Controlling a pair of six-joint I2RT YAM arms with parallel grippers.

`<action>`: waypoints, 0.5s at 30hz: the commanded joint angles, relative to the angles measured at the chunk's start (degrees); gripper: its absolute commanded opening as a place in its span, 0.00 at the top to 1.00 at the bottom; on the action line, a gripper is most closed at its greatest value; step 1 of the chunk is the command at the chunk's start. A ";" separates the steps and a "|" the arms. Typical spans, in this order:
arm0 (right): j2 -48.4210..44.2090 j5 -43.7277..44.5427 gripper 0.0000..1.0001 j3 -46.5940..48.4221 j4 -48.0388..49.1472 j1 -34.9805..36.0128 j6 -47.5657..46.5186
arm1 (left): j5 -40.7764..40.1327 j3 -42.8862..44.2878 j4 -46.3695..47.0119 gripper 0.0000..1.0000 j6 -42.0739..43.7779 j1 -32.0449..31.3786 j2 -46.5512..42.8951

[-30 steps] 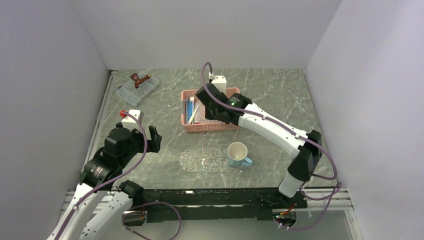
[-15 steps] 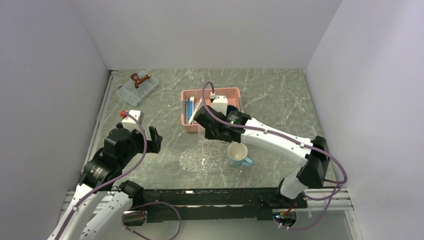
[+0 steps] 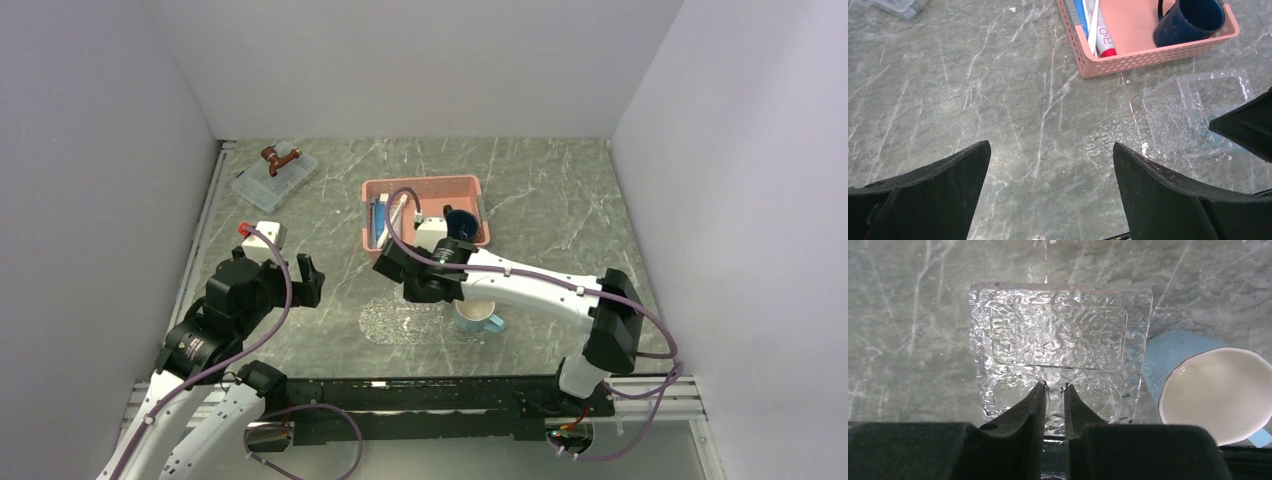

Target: Prepare toiletry sets of a toothbrush and toothpaste on the tray

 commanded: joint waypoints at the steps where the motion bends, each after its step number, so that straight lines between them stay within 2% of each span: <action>1: 0.89 1.34 1.00 0.77 -2.00 0.70 3.94 | 0.83 0.12 1.76 0.01 0.58 -0.07 -0.65; 15: -0.09 -2.55 1.00 -7.12 5.45 1.10 3.26 | 0.65 0.12 1.67 0.01 0.58 -0.04 -0.46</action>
